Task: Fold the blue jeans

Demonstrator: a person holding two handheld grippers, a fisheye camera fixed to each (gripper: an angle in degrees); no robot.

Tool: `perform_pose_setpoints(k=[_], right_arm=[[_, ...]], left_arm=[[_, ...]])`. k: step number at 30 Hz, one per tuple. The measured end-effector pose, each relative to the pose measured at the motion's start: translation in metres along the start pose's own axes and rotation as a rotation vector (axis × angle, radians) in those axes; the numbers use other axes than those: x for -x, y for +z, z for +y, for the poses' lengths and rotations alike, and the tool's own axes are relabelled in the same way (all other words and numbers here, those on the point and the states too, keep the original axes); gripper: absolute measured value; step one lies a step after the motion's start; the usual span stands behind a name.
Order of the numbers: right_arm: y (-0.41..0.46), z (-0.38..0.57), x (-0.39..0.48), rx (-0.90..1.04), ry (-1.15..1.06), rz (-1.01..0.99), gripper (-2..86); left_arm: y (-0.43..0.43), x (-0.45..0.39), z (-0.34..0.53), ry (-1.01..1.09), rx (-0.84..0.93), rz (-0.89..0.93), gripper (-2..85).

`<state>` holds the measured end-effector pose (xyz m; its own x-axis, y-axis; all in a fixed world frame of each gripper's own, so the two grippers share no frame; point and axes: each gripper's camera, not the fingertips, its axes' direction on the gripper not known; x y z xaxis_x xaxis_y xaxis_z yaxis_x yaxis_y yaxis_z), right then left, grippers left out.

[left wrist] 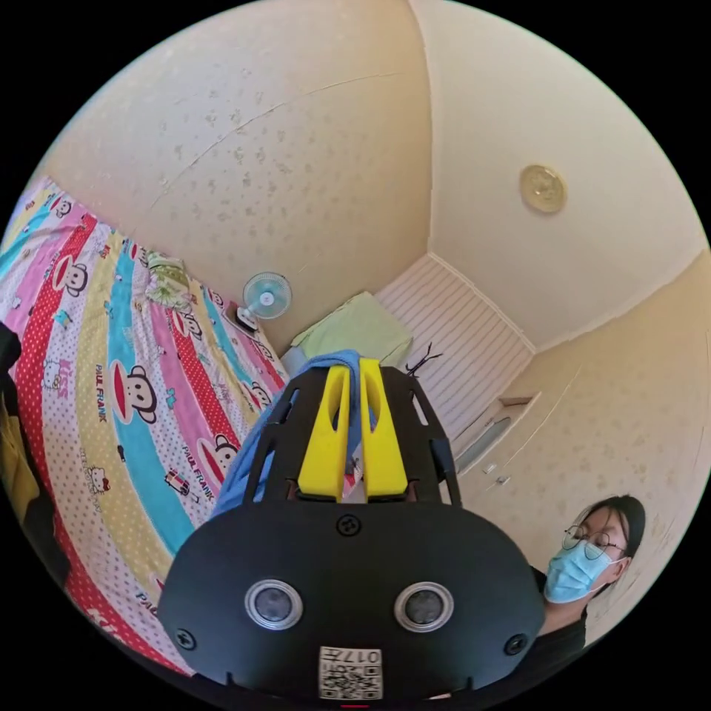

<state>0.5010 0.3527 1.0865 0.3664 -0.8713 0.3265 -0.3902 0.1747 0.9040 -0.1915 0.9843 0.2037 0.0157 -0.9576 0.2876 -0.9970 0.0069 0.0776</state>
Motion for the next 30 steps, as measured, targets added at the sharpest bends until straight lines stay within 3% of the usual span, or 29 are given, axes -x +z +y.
perform_pose_setpoints(k=[9,13,16,22,27,28,30], right_arm=[[0.034,0.185,-0.062,0.180,0.065,0.018,2.8],[0.038,0.310,-0.090,0.283,0.325,-0.063,5.6],[0.026,0.371,-0.098,0.272,0.492,-0.049,7.5],[-0.011,0.374,-0.124,-0.002,0.610,0.044,13.7],[0.042,0.347,-0.181,0.125,0.728,0.060,13.2],[0.058,0.346,-0.190,0.145,0.776,0.049,11.9],[0.079,0.346,-0.193,0.136,0.813,0.016,10.4]], left_arm=[[0.038,0.150,0.189,-0.092,0.240,-0.124,1.4],[0.037,0.217,0.311,-0.309,0.368,-0.126,10.1],[0.016,0.241,0.360,-0.437,0.332,-0.095,11.6],[0.003,0.253,0.332,-0.383,0.233,-0.229,15.7],[0.072,0.304,0.311,-0.450,0.391,-0.234,19.2],[0.094,0.311,0.317,-0.484,0.471,-0.255,19.3],[0.100,0.296,0.321,-0.453,0.455,-0.391,17.6]])
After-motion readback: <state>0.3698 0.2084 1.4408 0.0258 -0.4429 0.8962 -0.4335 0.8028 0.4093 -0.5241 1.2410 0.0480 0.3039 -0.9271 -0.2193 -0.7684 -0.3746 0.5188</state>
